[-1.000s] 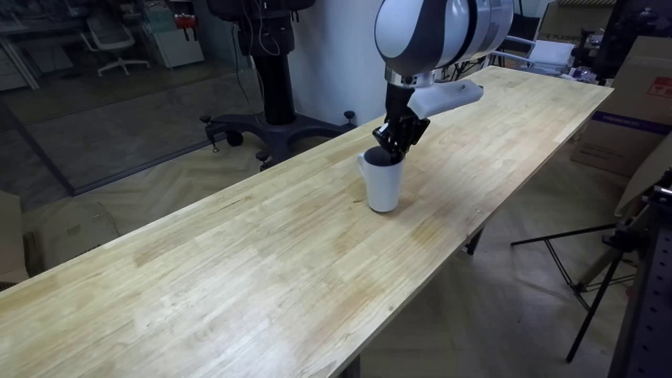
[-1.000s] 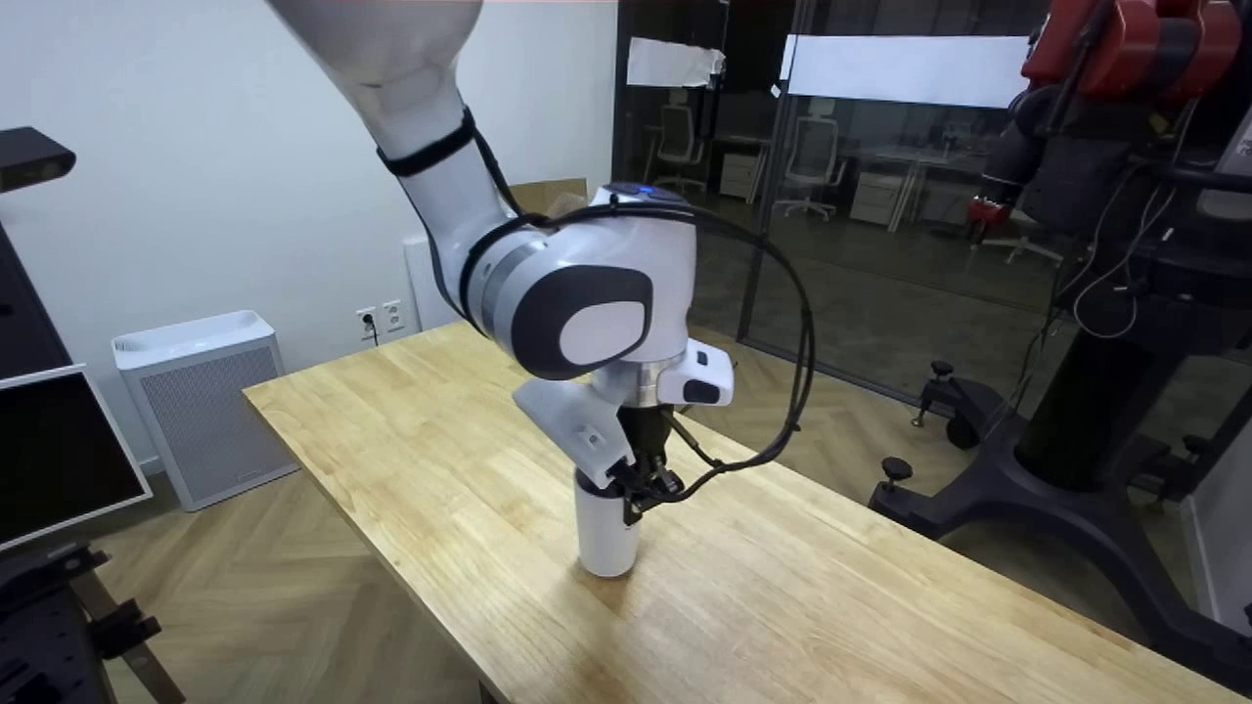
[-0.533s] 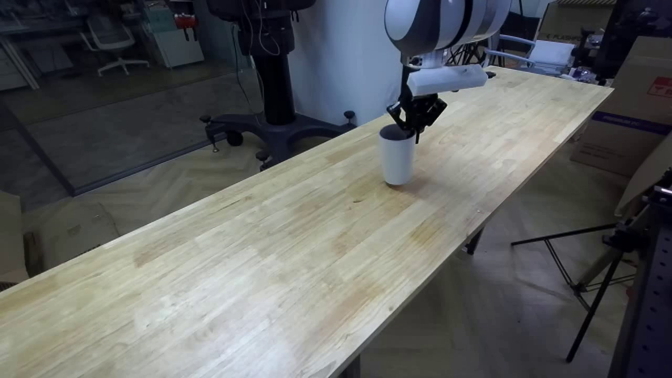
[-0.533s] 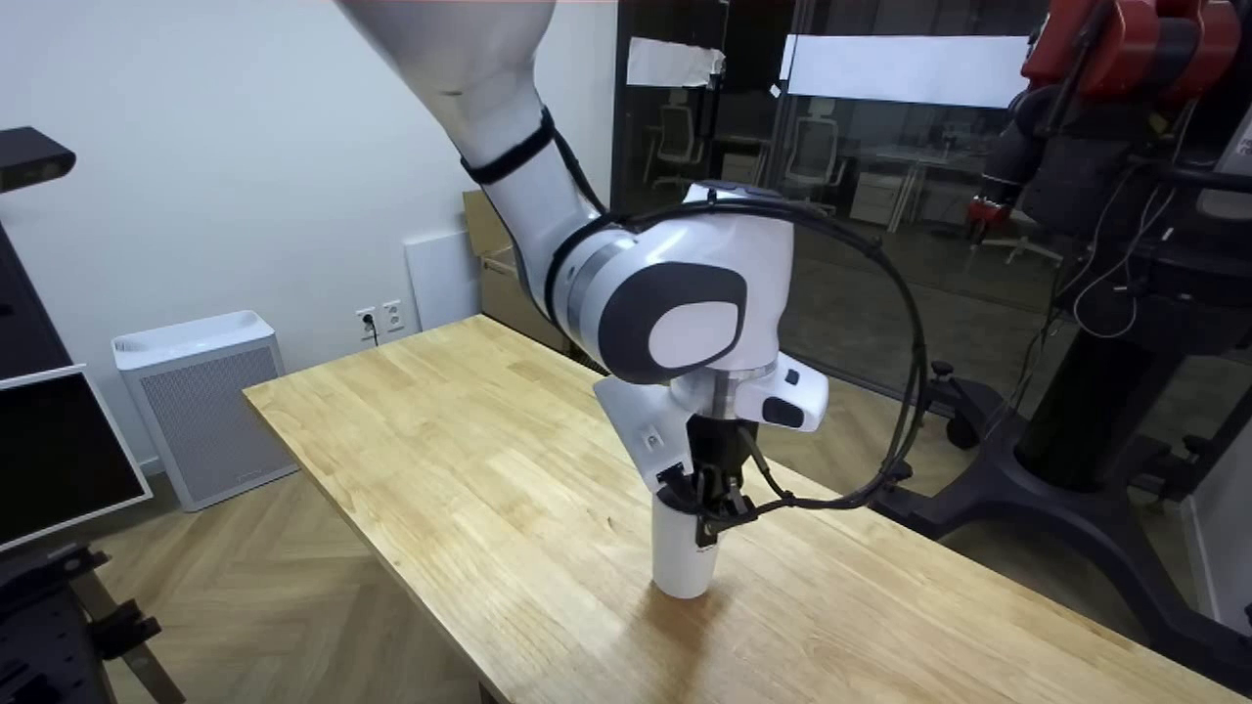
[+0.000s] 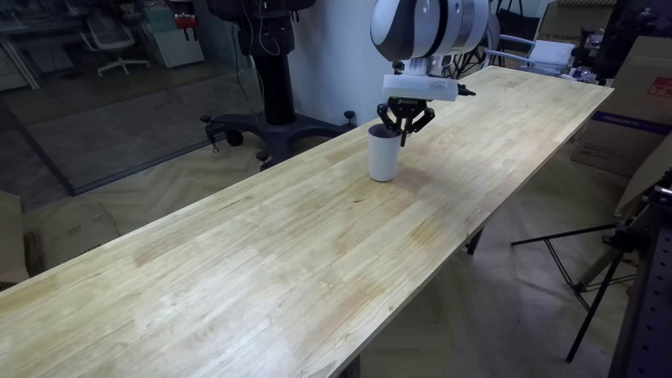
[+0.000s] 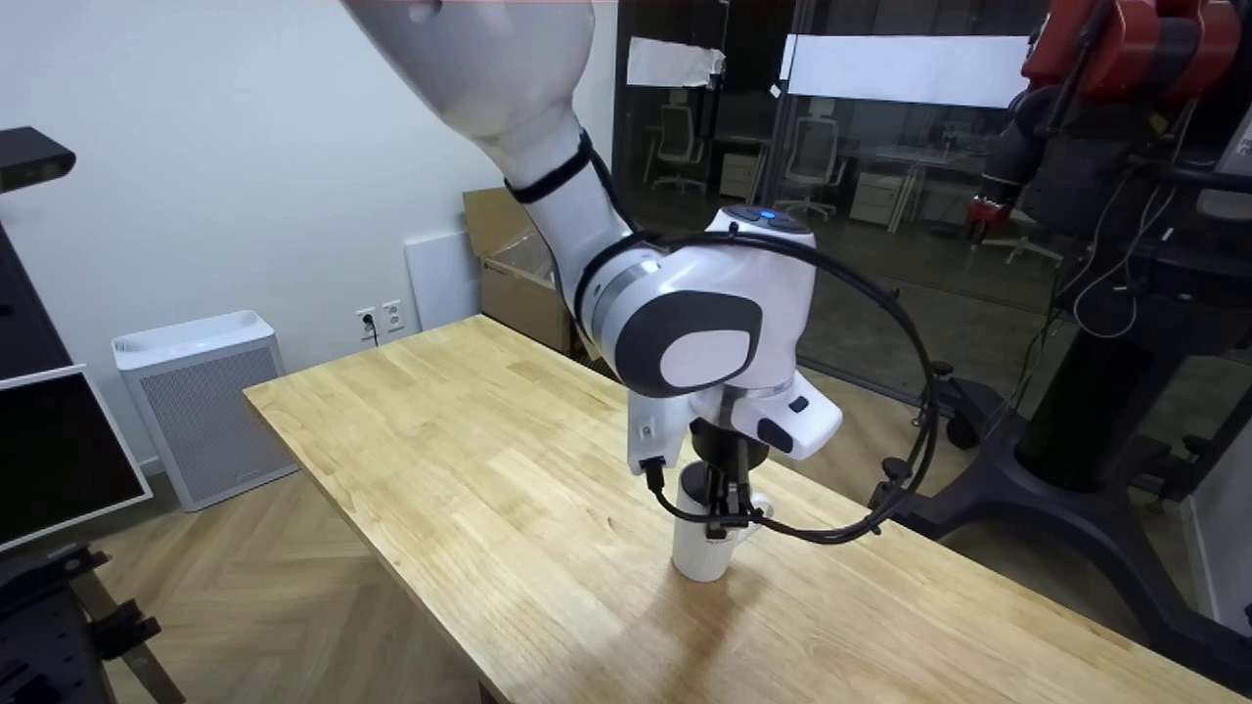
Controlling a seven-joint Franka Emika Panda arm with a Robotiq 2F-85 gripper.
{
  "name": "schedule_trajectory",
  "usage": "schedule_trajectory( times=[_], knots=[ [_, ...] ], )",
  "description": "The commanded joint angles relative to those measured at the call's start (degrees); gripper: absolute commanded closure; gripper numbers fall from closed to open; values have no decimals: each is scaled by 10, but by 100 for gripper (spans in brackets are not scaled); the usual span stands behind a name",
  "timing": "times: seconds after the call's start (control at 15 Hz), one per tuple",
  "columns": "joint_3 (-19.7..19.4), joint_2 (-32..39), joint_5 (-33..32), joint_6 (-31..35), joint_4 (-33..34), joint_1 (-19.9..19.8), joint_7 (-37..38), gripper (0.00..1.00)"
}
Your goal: Slide the mug forward towards the right
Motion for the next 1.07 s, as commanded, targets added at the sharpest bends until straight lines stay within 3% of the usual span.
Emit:
schedule_trajectory(
  times=[0.0,0.33,0.4,0.53,1.0],
  knots=[
    [-1,22,43,18,40,11,79,98],
    [-11,36,64,52,49,32,152,98],
    [-11,35,61,49,49,33,161,65],
    [-6,30,56,32,49,33,168,60],
    [-14,5,40,26,33,56,173,12]
  ],
)
